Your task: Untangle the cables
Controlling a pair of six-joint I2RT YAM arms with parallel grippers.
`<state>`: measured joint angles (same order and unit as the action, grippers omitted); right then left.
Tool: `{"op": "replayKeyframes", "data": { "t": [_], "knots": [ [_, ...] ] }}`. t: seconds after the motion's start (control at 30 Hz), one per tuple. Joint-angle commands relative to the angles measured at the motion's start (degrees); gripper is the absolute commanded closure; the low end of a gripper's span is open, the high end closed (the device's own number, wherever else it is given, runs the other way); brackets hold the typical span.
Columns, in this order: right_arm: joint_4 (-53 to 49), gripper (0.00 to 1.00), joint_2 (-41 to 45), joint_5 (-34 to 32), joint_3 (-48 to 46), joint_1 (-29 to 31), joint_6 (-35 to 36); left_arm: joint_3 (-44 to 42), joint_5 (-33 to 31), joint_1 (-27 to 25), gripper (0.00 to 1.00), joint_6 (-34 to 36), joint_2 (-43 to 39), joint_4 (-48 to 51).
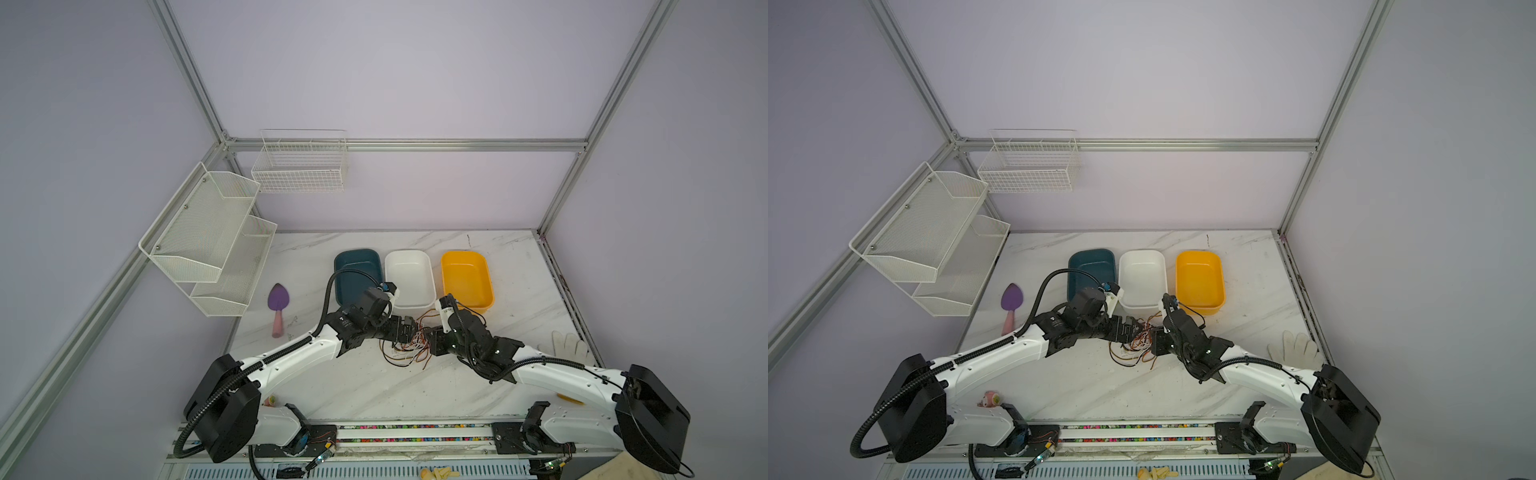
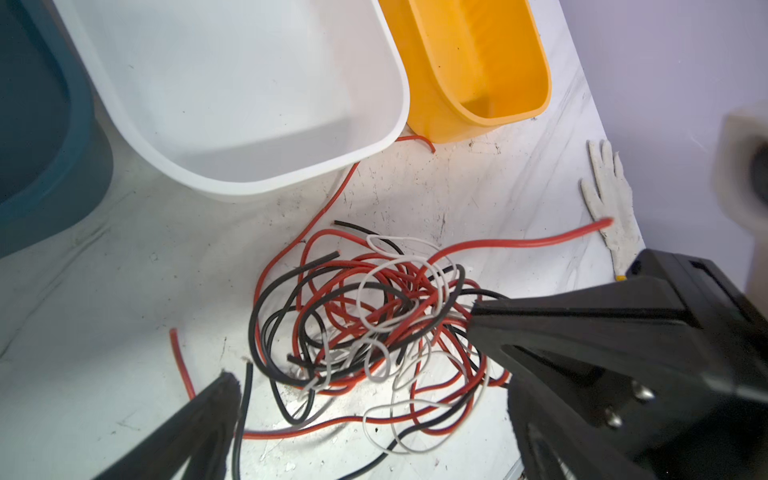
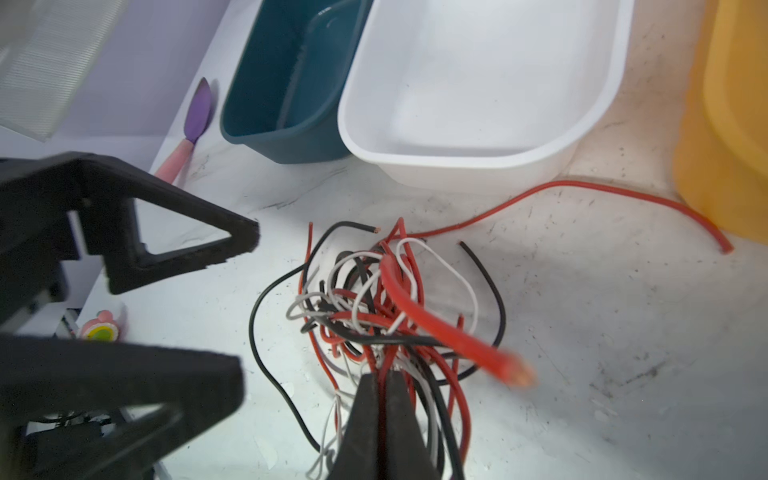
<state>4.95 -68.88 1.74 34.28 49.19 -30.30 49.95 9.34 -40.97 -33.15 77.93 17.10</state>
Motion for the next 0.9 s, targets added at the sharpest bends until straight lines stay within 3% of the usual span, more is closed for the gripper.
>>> {"op": "replayKeyframes", "data": {
  "t": [0.0,0.5,0.87],
  "knots": [
    [4.1,1.00,2.3,2.0,-0.5,0.4,0.7,-2.5,1.2,-0.2,0.05,-1.8,0.2,-3.0],
    [4.7,1.00,2.6,2.2,-0.7,0.4,1.0,-6.8,1.3,-0.2,0.34,-3.1,-0.7,-7.0],
    [4.5,1.00,6.0,3.2,-0.8,0.5,2.5,-7.7,1.4,-0.2,0.49,-3.4,0.4,-8.7]
  ]
}}
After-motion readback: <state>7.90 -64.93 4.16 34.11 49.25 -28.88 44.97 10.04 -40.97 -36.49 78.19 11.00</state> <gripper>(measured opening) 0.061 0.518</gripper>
